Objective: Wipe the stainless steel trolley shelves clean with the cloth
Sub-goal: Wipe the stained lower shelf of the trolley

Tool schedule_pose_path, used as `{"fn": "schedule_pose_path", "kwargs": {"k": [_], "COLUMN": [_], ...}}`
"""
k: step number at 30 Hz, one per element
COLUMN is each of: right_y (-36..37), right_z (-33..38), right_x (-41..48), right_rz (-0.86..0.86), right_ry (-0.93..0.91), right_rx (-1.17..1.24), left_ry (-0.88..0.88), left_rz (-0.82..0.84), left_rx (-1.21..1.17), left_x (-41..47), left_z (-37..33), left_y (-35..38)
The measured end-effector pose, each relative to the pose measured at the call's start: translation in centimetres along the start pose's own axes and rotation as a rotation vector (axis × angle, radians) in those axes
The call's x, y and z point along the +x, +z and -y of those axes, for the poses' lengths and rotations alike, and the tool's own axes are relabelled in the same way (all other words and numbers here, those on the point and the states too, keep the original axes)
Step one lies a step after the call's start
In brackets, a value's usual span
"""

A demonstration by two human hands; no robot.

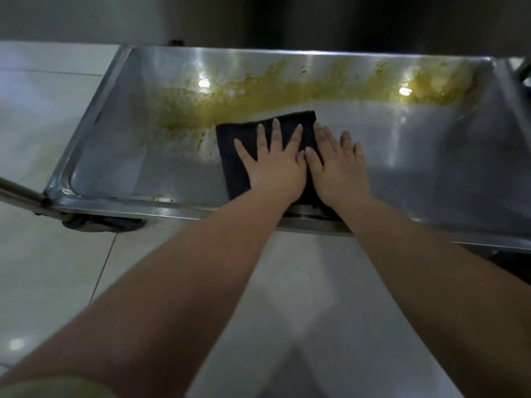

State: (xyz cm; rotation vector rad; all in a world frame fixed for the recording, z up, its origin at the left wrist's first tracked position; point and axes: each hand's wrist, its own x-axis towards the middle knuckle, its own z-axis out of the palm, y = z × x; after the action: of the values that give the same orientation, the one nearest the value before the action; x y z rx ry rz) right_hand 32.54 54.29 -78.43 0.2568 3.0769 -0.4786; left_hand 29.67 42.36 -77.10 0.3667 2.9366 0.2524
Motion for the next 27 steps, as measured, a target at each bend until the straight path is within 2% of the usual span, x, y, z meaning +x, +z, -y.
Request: {"fn": "schedule_pose_path", "kwargs": {"k": [2,5,8,11,14,19,22,24,27], "right_y": [-0.1,-0.1,0.2,0.7,1.0,1.0,0.7,0.5,0.4], "right_z": [-0.2,-0.3,-0.1,0.2,0.7,0.2,-0.1,0.1,0.3], "right_x": [0.2,0.3,0.5,0.5,0.3,0.4,0.4,0.5,0.4], "right_rz": [-0.01,0.012,0.062,0.1,0.076,0.102,0.108,0.103,0.103], "right_ry": [0.001,-0.003,-0.028,-0.026,-0.016,-0.004,-0.008,-0.018,-0.026], "right_rx": [0.025,-0.01,-0.167,-0.278,-0.307,-0.362,-0.323,-0.278,-0.272], "left_ry": [-0.026,-0.071,-0.137,-0.106,-0.044,0.221,0.256,0.177,-0.034], "left_rz": [-0.003,-0.041,-0.017,0.012,-0.008,-0.041,-0.038,-0.055,-0.05], "left_rx": [0.018,0.057,0.116,0.16,0.145,0.15,0.122,0.125,0.122], "left_x": [0.3,2.2,4.0,3.9,3.4,-0.8,0.2,2.3,4.7], "left_z": [0.3,5.0,12.4,16.8,14.8,7.3,8.6,11.6,16.4], "left_y": [0.6,-0.6,-2.3,-2.8,-2.4,0.5,-0.2,-1.5,-3.1]}}
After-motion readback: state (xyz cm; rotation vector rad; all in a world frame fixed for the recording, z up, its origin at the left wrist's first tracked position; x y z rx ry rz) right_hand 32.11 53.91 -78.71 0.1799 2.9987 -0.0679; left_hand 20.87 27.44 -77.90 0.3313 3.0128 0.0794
